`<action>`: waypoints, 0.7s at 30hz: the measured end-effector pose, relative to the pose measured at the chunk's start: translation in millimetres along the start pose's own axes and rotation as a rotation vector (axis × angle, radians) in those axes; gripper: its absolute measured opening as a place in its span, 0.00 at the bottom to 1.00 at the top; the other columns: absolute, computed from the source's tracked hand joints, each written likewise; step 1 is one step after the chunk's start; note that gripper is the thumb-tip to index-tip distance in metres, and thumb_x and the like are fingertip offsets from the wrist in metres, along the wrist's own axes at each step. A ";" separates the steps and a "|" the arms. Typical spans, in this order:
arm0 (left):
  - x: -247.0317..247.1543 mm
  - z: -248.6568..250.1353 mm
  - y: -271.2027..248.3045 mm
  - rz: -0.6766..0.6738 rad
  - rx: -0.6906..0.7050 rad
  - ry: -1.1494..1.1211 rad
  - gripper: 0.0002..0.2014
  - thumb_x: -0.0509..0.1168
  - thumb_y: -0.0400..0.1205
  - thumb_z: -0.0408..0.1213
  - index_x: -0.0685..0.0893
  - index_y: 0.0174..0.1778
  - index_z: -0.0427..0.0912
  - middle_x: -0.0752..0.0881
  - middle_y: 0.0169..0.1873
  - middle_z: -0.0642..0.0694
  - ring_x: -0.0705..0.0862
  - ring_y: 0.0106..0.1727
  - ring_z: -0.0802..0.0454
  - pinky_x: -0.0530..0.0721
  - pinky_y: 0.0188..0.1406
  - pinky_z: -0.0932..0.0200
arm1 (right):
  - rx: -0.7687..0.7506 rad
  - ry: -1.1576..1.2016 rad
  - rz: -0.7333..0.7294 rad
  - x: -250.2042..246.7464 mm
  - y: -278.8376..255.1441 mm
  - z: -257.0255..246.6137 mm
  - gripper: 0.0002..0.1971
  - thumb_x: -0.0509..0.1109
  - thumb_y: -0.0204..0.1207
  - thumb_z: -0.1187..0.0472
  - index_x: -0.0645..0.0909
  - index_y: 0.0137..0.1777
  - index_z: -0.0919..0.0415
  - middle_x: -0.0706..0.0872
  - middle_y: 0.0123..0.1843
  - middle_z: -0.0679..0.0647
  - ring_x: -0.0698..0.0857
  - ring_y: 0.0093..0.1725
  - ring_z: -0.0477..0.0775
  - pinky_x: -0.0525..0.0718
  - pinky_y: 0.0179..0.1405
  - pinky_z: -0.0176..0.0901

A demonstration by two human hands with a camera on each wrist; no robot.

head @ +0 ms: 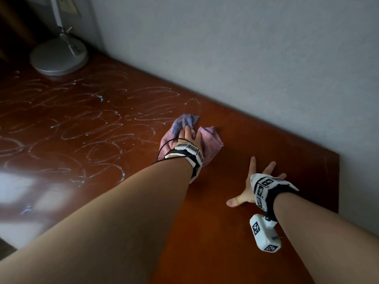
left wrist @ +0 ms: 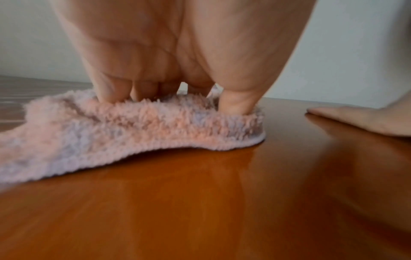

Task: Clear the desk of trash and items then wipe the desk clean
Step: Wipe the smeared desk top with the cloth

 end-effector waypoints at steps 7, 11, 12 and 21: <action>22.7 -23.6 -15.0 -0.044 -0.002 -0.022 0.50 0.69 0.77 0.43 0.37 0.84 0.54 0.31 0.82 0.41 0.35 0.83 0.42 0.58 0.76 0.30 | 0.011 -0.030 0.006 -2.1 -4.5 1.1 0.84 0.80 0.36 0.24 0.18 0.77 0.43 0.23 0.79 0.71 0.41 0.80 0.84 0.52 0.74 0.81; 13.3 -20.1 -3.6 0.011 0.015 -0.046 0.48 0.67 0.79 0.42 0.38 0.84 0.50 0.32 0.82 0.41 0.36 0.84 0.42 0.58 0.77 0.33 | 0.029 -0.041 0.010 2.1 1.1 -1.4 0.83 0.81 0.37 0.25 0.18 0.78 0.43 0.25 0.80 0.71 0.42 0.80 0.83 0.53 0.74 0.80; 12.4 -20.9 -4.6 0.026 0.019 -0.054 0.47 0.67 0.79 0.42 0.38 0.84 0.49 0.32 0.82 0.42 0.37 0.84 0.43 0.57 0.78 0.34 | 0.032 -0.044 0.020 1.5 -0.1 -1.5 0.83 0.81 0.38 0.25 0.18 0.77 0.43 0.25 0.80 0.71 0.42 0.80 0.83 0.53 0.74 0.80; 56.6 -44.2 -43.2 -0.104 0.022 -0.038 0.55 0.73 0.74 0.37 0.34 0.83 0.48 0.28 0.81 0.43 0.34 0.83 0.43 0.57 0.80 0.35 | 0.014 -0.030 0.058 -4.4 -11.1 -1.2 0.67 0.76 0.62 0.30 0.21 0.79 0.42 0.29 0.81 0.72 0.44 0.80 0.84 0.53 0.76 0.75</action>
Point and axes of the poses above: each hand's wrist, its own y-axis towards the middle knuckle, its own x-axis out of the palm, z = x × y, the point moved 5 cm from there along y, towards the middle knuckle
